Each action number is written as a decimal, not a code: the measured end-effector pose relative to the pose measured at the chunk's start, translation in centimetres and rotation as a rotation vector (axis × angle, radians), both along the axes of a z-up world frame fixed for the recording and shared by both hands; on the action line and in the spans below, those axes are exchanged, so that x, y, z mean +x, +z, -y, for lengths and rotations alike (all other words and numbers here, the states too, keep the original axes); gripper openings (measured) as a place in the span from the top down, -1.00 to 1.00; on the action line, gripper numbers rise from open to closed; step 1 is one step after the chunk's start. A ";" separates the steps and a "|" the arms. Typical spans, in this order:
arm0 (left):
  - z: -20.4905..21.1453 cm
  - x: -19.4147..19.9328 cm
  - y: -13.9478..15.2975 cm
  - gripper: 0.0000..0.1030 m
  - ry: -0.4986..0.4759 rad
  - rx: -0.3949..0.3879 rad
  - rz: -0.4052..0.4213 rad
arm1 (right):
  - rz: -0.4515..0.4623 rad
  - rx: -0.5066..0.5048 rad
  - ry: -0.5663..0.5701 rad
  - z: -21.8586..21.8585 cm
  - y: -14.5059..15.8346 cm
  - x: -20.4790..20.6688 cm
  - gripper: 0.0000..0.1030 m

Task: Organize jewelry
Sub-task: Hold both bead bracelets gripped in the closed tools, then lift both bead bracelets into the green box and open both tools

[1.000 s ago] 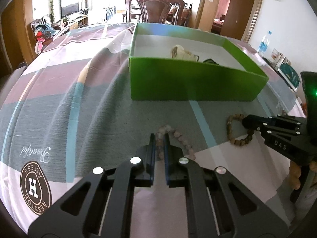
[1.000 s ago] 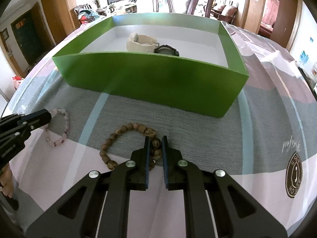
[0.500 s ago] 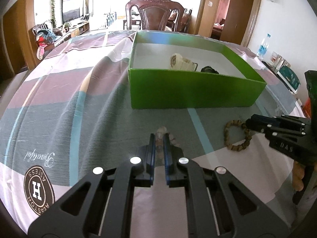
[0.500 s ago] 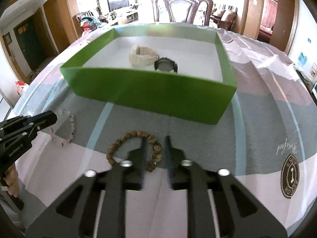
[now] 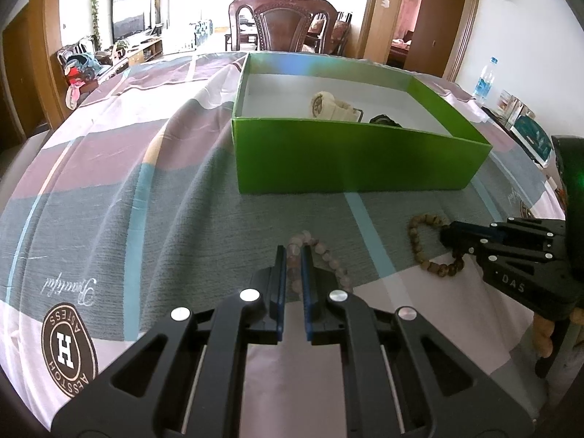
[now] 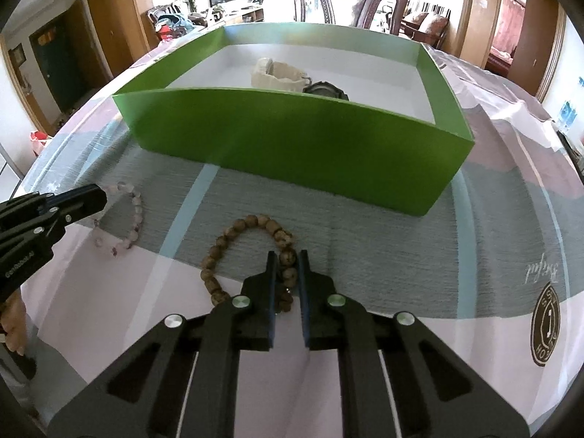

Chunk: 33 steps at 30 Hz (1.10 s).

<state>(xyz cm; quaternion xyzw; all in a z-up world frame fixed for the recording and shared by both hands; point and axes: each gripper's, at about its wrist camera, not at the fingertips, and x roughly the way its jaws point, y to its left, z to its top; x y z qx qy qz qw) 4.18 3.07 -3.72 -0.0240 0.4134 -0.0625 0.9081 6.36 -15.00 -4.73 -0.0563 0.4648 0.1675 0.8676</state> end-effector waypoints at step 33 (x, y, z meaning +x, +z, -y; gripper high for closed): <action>0.0 -0.2 -0.2 0.83 0.001 0.001 0.000 | -0.003 0.015 0.006 -0.1 -0.1 0.0 0.78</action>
